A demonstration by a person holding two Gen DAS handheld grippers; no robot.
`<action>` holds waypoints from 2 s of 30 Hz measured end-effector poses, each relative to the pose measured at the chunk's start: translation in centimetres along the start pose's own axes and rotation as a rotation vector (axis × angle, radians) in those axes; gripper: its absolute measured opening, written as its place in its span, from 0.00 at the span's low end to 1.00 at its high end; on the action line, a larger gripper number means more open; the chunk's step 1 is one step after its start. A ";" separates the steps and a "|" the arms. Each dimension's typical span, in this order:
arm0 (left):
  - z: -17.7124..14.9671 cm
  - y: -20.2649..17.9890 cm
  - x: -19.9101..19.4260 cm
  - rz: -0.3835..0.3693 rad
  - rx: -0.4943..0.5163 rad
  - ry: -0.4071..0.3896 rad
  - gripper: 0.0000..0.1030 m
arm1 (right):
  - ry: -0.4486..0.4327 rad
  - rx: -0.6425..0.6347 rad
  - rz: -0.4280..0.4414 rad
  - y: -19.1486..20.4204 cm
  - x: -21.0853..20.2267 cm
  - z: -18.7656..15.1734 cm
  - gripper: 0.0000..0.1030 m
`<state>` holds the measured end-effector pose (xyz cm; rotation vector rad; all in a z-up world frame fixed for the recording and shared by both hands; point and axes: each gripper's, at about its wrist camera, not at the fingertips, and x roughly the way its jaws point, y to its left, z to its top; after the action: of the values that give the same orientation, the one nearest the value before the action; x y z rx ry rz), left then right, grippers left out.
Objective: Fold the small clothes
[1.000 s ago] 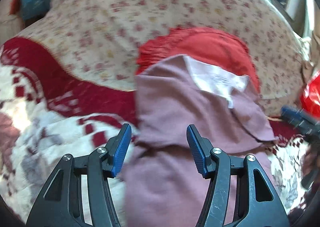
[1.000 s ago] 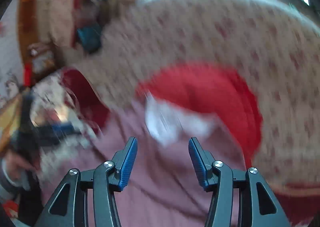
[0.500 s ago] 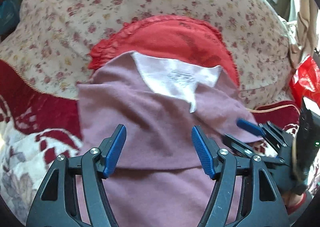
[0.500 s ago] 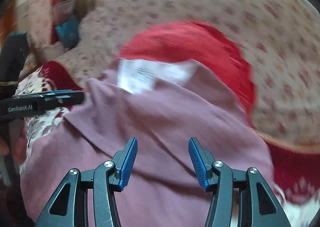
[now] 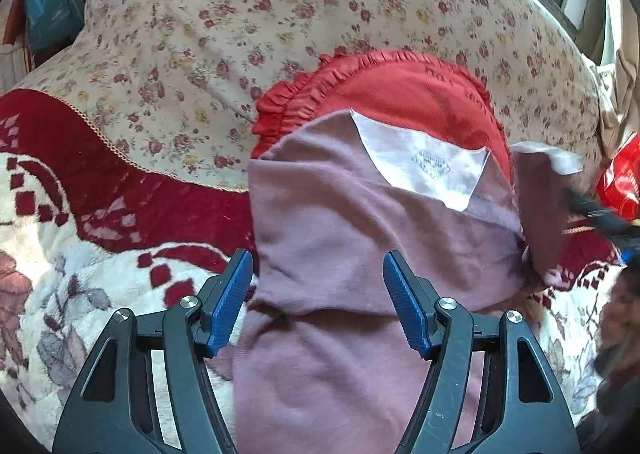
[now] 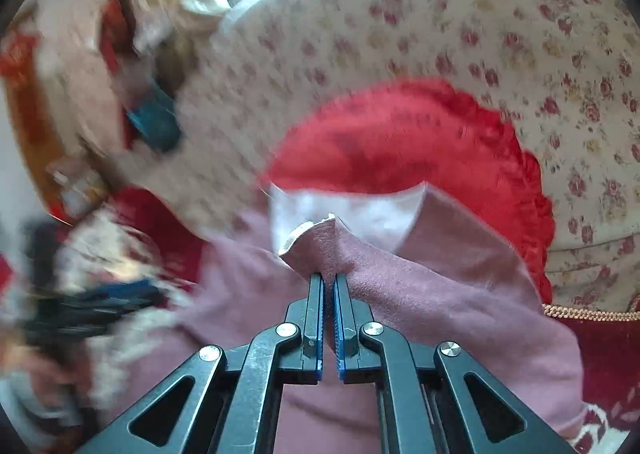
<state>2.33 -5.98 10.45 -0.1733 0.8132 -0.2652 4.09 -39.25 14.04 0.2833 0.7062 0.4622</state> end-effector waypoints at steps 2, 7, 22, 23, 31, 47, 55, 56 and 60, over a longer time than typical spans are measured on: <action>0.3 0.6 -0.7 0.001 -0.014 -0.016 0.66 | -0.022 -0.048 0.127 1.4 -3.3 1.9 0.04; 1.2 2.9 -3.2 0.019 -0.066 -0.076 0.66 | -0.052 -0.231 0.467 7.3 -7.8 6.2 0.03; -4.0 -2.3 -2.6 -0.182 0.166 0.043 0.71 | 0.151 -0.116 0.190 5.3 -0.9 1.0 0.18; -5.1 -3.8 -2.4 -0.188 0.228 0.056 0.71 | 0.175 -0.077 0.146 3.9 -1.3 -0.6 0.22; -12.4 -14.7 -1.2 -0.091 0.865 0.041 0.71 | 0.150 0.246 0.040 -4.6 -6.2 -8.7 0.26; -8.6 -16.2 1.7 -0.318 0.793 0.231 0.03 | -0.017 0.388 0.065 -8.3 -10.3 -9.5 0.27; -1.5 -14.5 -4.0 -0.374 0.725 0.091 0.02 | -0.047 0.403 0.042 -8.8 -10.7 -8.7 0.27; -2.0 -14.5 -4.0 -0.372 0.752 0.095 0.02 | -0.045 0.402 0.047 -8.8 -10.7 -8.7 0.27; -6.3 -14.5 -2.8 -0.380 0.834 0.198 0.19 | -0.030 0.387 0.041 -8.4 -10.1 -9.0 0.27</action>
<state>-6.53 -19.35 11.79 0.4958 0.8014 -0.9648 -6.15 -50.65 9.77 0.6678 0.7599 0.3565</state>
